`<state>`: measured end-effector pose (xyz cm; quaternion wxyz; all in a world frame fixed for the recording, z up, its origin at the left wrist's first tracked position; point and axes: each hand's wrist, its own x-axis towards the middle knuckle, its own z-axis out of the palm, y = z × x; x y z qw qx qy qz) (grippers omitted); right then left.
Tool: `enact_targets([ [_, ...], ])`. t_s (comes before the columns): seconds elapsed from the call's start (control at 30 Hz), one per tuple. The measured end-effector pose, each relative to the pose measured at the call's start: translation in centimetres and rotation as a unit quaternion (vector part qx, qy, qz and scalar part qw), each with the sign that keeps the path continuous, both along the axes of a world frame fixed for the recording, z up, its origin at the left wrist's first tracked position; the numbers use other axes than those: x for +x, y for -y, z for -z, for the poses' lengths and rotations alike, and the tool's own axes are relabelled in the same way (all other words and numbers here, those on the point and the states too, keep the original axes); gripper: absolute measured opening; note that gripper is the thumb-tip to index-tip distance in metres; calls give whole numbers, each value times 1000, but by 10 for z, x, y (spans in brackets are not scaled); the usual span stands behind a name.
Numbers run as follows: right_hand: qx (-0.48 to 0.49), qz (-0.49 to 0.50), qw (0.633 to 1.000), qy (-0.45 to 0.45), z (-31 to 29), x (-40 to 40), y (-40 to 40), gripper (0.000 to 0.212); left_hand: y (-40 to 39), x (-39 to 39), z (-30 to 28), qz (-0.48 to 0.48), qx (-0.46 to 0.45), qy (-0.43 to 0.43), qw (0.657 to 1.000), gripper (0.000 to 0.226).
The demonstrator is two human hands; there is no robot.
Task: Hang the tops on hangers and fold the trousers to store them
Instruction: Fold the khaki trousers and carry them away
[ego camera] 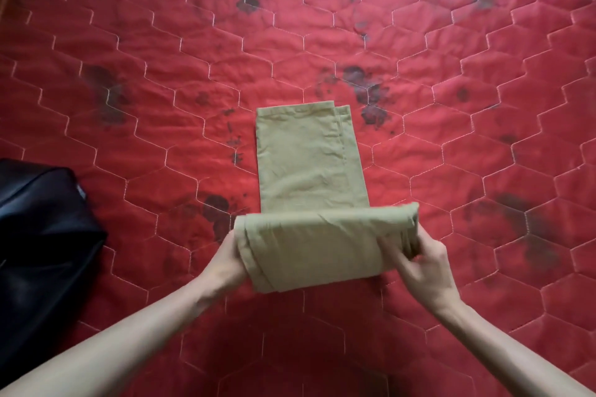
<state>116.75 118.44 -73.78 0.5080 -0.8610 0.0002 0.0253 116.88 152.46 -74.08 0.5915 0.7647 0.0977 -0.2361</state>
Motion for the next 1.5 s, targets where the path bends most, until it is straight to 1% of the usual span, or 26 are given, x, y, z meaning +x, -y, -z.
enact_targets([
  [0.07,15,29,999,-25,2,15,-14,18,3,8,5,-79,-31,-56,995,29],
  [0.13,3,57,998,-33,10,32,-28,30,6,14,10,-156,-61,-136,976,34],
  [0.2,-24,84,994,-61,20,48,-39,35,14,22,12,-216,-119,-205,947,50],
  [0.23,-42,100,991,-73,27,53,-42,36,15,25,16,-234,-132,-207,941,57],
  [0.3,-74,136,983,-96,41,57,-44,38,19,28,17,-230,-114,-180,950,68],
  [0.33,-88,148,979,-111,45,57,-45,38,20,28,16,-199,-80,-160,963,70],
  [0.37,-105,152,975,-128,49,56,-46,37,20,27,17,-157,-23,-134,978,66],
  [0.4,-124,152,970,-145,51,55,-48,33,20,24,19,-111,55,-106,987,58],
  [0.43,-151,151,965,-153,50,54,-48,26,21,21,22,-75,136,-85,984,53],
  [0.47,-187,148,961,-142,48,54,-48,22,21,18,22,-54,210,-62,974,56],
  [0.5,-229,130,960,-99,46,54,-46,30,21,16,21,-44,283,-17,958,64],
  [0.57,-290,45,955,37,45,55,-40,49,17,14,19,-10,394,141,908,74],
  [0.6,-311,-17,945,97,46,55,-38,54,15,14,21,31,420,224,879,72],
  [0.63,-321,-83,934,133,47,54,-37,59,15,14,23,82,424,282,857,70],
  [0.67,-323,-143,924,148,50,53,-37,62,18,13,26,130,421,309,843,69],
  [0.73,-325,-217,911,129,59,46,-40,66,28,3,36,205,429,300,827,72],
  [0.8,-326,-220,915,86,67,37,-46,70,36,-8,48,254,455,271,810,77],
  [0.9,-333,-213,917,51,73,40,-46,78,39,-7,59,264,491,262,788,82],
  [0.97,-353,-260,897,57,72,44,-36,88,37,-2,58,274,485,275,784,87],
  [1.03,-376,-324,863,98,69,44,-20,102,27,-1,56,316,458,311,771,97],
  [1.13,-406,-394,815,124,65,31,-1,113,3,-1,51,425,423,357,716,119],
  [1.2,-413,-400,808,127,61,24,3,113,-4,-3,45,469,441,335,688,136],
  [1.23,-412,-396,811,126,58,22,3,110,-2,-5,41,475,450,320,685,138],
  [1.27,-409,-389,816,124,55,20,0,109,2,-6,38,469,456,311,690,132],
  [1.4,-417,-354,831,95,44,9,-20,109,20,-15,26,427,468,307,710,86],
  [1.5,-415,-337,841,82,31,7,-26,102,19,-19,16,391,426,325,748,71],
])
